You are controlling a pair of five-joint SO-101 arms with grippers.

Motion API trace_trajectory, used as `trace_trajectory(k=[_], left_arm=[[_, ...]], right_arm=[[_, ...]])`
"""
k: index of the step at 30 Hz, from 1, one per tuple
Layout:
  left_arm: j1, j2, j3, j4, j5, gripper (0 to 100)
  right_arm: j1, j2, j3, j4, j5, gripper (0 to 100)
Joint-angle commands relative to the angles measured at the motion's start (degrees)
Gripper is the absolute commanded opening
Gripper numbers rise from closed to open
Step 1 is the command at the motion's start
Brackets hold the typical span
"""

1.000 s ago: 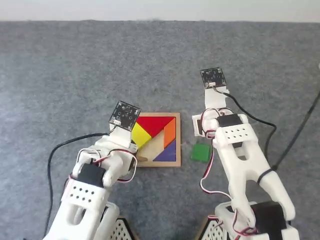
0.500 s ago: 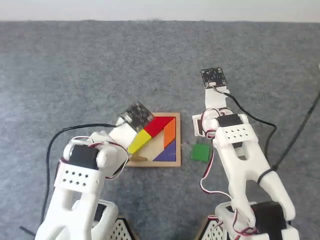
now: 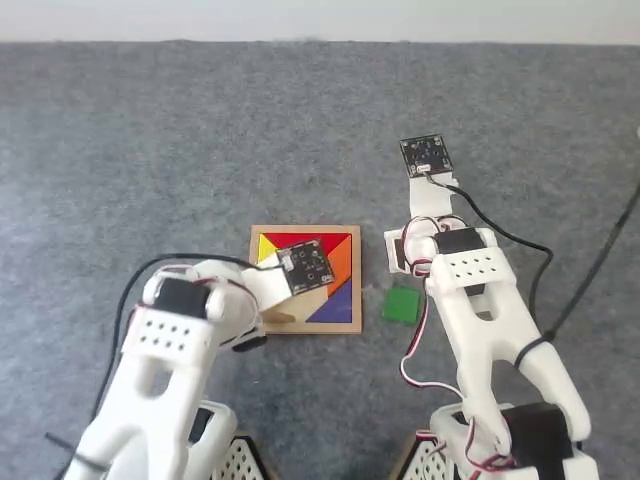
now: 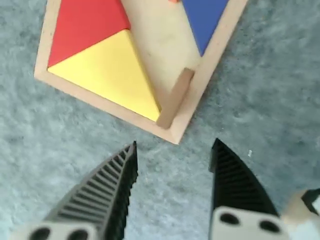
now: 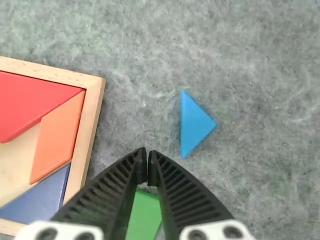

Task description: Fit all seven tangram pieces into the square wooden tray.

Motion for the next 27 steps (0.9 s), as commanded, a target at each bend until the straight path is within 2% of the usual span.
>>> trace_trajectory(k=[1,5,9,13,18,27], left_arm=[[2.11,10.64,-3.12,-5.89,-2.73,24],[4.66,18.73,-4.35,-10.64,-2.02,23],[5.01,17.67,-4.26,-11.16,-2.02,22],[5.19,12.48,-2.42,-10.29,-2.11,12],[9.67,4.40,2.42,-7.91,-1.93,3],[10.90,-0.18,4.88,-6.68,-1.85,5]], right_arm=[[0.31,-3.30,-0.53,0.40,0.97,0.7],[0.66,-3.30,-0.53,0.31,1.05,0.7],[0.66,-3.30,-0.53,0.22,1.14,0.8],[0.40,-3.38,-0.53,0.13,1.14,0.8],[0.40,-3.56,-0.53,0.31,1.14,0.9],[0.48,-3.38,-0.53,0.31,1.14,0.9]])
